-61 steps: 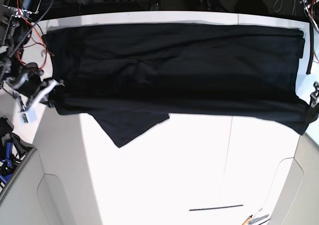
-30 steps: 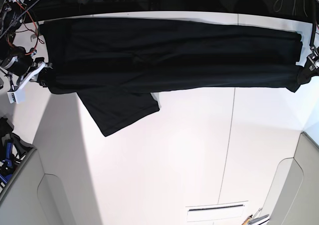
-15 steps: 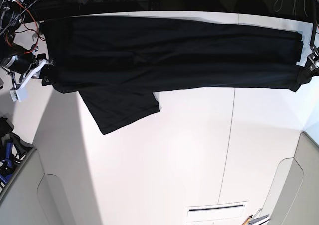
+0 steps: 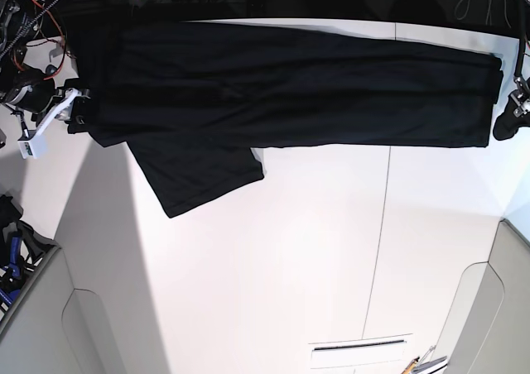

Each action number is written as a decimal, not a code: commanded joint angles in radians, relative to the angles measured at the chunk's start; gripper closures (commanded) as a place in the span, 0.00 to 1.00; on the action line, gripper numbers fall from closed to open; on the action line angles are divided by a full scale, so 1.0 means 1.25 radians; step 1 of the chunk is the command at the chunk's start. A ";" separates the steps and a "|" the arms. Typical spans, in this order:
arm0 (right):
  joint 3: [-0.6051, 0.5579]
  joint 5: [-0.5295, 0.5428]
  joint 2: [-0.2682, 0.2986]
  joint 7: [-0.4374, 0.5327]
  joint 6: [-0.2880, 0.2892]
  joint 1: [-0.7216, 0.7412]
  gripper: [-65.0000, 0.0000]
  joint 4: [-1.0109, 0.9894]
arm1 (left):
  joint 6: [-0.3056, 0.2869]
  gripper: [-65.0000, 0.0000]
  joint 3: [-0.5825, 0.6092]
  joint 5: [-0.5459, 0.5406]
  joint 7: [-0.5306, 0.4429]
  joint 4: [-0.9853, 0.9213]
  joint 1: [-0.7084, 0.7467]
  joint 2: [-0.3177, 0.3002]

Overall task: Fold the T-shirt properly
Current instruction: 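Lower the right gripper and press the folded hem onto the shirt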

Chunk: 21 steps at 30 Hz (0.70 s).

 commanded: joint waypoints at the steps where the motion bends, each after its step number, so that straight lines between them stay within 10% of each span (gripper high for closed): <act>1: 0.007 0.009 0.013 0.016 0.000 0.007 0.70 0.013 | -0.007 0.74 -0.007 -0.018 -0.011 0.013 -0.004 -0.022; 21: -0.010 0.030 0.013 0.109 0.000 0.195 0.70 0.013 | -0.007 0.74 -0.007 -0.022 -0.037 0.013 -0.005 -0.022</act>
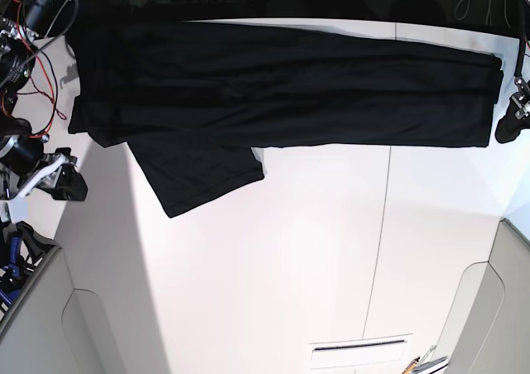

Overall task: Fold the T-shirt properly
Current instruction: 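Lower the right gripper and press the folded hem onto the shirt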

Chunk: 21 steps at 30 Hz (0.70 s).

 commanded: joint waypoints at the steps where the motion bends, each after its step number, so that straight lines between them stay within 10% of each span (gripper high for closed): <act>1: -0.009 -0.002 0.013 0.022 0.002 0.024 0.70 0.009 | -0.007 0.74 -0.007 -0.020 -0.014 0.013 -0.005 -0.022; 21: -0.366 -0.198 -0.026 0.269 -0.008 0.190 0.58 -0.484 | -0.007 0.74 -0.007 -0.028 -0.017 0.013 -0.007 0.003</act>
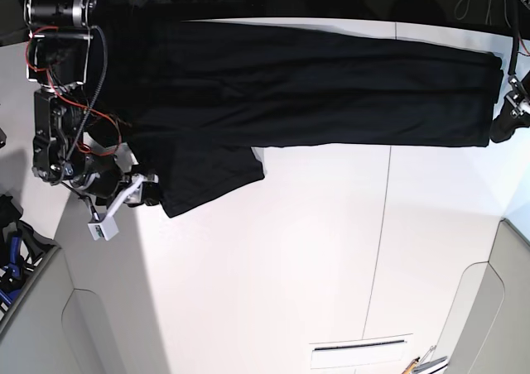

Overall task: Fold the T-shirt properly
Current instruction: 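Lower the right gripper and press the folded hem onto the shirt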

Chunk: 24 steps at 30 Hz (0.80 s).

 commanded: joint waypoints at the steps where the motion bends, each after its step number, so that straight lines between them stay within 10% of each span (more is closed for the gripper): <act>1: -0.006 -0.007 -0.003 -0.020 -0.003 0.013 0.58 -0.007 | -0.007 0.74 -0.007 -0.020 -0.012 0.013 -0.004 -0.022; 6: -0.010 -0.007 -0.036 -0.022 -0.003 0.017 0.62 -0.010 | -0.007 0.74 -0.007 -0.019 -0.014 0.013 -0.004 -0.022; 10: -0.010 -0.007 -0.045 -0.025 -0.003 0.017 1.00 -0.010 | -0.007 0.74 -0.007 -0.020 -0.014 0.013 -0.004 -0.022; 24: -0.008 0.134 -0.074 -0.200 0.009 -0.122 1.00 0.364 | -0.007 0.74 -0.007 -0.020 -0.014 0.013 -0.004 -0.022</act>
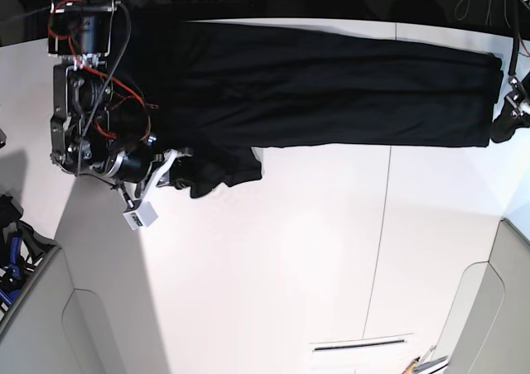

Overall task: Fold the T-shirt properly
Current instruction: 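Lower the right gripper and press the folded hem onto the shirt, then grasp the folded shirt's end with the right gripper and hold it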

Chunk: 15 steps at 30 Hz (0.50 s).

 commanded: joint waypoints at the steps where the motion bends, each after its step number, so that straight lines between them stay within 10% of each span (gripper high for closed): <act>1: 0.002 0.017 -0.004 0.004 0.006 -0.015 1.00 0.061 | -0.007 0.74 -0.007 -0.020 -0.015 0.013 -0.005 -0.022; 15: 0.001 0.075 -0.032 -0.032 0.006 -0.363 1.00 0.445 | -0.007 0.74 -0.007 -0.020 -0.021 0.013 -0.005 -0.022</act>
